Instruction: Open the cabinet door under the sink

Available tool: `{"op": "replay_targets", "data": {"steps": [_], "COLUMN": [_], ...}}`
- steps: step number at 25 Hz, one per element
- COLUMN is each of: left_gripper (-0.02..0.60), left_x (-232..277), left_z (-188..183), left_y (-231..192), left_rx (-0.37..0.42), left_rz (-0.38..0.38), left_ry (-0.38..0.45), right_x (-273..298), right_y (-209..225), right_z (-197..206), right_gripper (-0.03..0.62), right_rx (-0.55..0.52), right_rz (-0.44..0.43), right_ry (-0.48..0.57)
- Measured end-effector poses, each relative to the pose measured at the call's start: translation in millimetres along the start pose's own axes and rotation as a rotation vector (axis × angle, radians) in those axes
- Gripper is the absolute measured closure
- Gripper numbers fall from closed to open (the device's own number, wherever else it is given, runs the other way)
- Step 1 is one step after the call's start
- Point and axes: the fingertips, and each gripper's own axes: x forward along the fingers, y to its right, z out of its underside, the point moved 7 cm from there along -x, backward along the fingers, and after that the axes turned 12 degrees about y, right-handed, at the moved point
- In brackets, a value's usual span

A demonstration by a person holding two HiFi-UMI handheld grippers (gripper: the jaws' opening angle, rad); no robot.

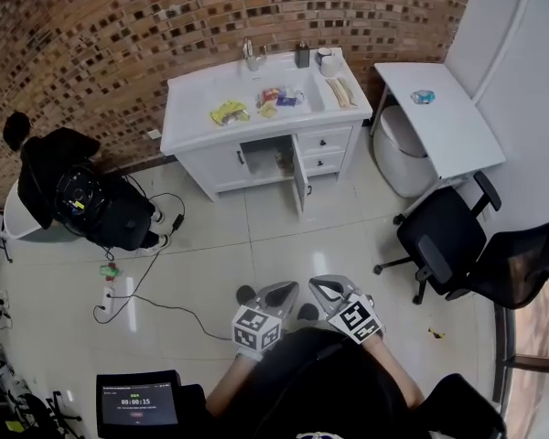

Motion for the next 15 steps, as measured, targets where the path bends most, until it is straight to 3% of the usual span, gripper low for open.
{"op": "replay_targets", "data": {"steps": [7,15], "left_gripper": [0.566,0.566], "left_x": [-7,-10], "left_z": [3,12], "left_y": [-6,-5], "left_rx": [0.000,0.004], "left_rz": [-0.031,-0.015], "left_ry": [0.006,-0.001], "right_x": [-1,7], "right_y": [0,-1], "right_z": [3,2], "right_gripper": [0.603,0.603], "right_rx": [-0.006,-0.021], "right_rz": [-0.007,-0.011], "right_ry": [0.008,0.023]}}
